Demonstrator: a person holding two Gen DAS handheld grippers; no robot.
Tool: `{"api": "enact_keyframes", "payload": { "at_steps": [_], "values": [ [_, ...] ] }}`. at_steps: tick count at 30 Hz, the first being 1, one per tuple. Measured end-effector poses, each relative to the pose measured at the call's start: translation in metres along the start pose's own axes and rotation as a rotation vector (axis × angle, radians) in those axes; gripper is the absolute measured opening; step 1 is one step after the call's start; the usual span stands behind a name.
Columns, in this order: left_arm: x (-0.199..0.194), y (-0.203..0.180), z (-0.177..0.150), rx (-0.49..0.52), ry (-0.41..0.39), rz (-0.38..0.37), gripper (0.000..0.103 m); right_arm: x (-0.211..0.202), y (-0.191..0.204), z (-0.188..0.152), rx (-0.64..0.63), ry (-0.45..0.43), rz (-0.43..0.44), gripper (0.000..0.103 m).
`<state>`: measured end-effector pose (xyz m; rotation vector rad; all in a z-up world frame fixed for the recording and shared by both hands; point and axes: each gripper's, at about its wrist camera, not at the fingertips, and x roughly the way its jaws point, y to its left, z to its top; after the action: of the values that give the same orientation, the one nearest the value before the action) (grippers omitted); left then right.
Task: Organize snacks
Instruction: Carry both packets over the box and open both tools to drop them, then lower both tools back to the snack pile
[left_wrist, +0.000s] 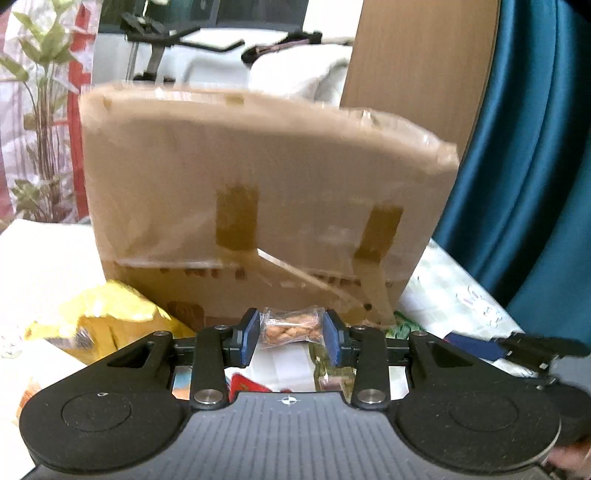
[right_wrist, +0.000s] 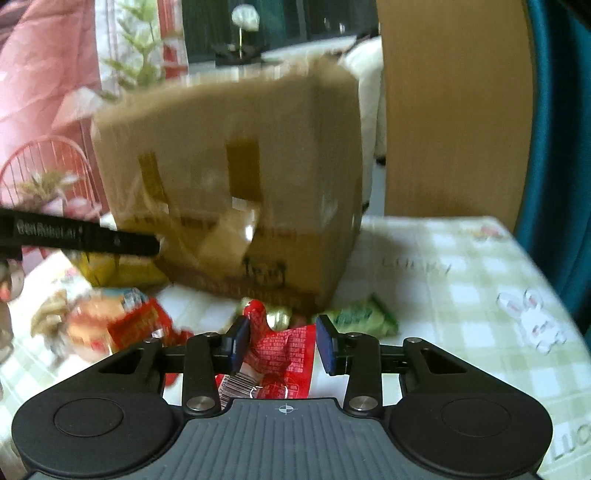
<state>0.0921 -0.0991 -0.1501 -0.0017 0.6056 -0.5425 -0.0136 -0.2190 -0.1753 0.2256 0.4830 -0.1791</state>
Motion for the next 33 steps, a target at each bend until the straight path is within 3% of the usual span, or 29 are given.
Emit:
{"api": "enact_keyframes", "payload": {
  "at_steps": [11, 18, 22, 24, 29, 33],
  "values": [
    [-0.060, 0.004, 0.061, 0.078, -0.240, 0.015, 0.039, -0.053, -0.001, 0.093, -0.069, -0.318, 0.008, 0.036],
    [-0.049, 0.014, 0.134, 0.069, -0.310, 0.018, 0.040, -0.036, -0.007, 0.179, -0.076, -0.433, 0.054, 0.036],
    [-0.017, 0.020, 0.161, 0.084, -0.268, 0.032, 0.040, 0.002, 0.000, 0.216, -0.097, -0.430, 0.040, 0.037],
    [-0.003, 0.023, 0.168, 0.079, -0.251, 0.050, 0.040, 0.026, 0.002, 0.226, -0.103, -0.388, 0.021, 0.037],
    [0.021, 0.034, 0.172, 0.047, -0.189, 0.080, 0.042, 0.068, 0.008, 0.222, -0.077, -0.276, -0.017, 0.040],
    [0.026, 0.041, 0.165, 0.033, -0.155, 0.098, 0.054, 0.076, 0.005, 0.206, -0.031, -0.218, -0.013, 0.046]
  ]
}}
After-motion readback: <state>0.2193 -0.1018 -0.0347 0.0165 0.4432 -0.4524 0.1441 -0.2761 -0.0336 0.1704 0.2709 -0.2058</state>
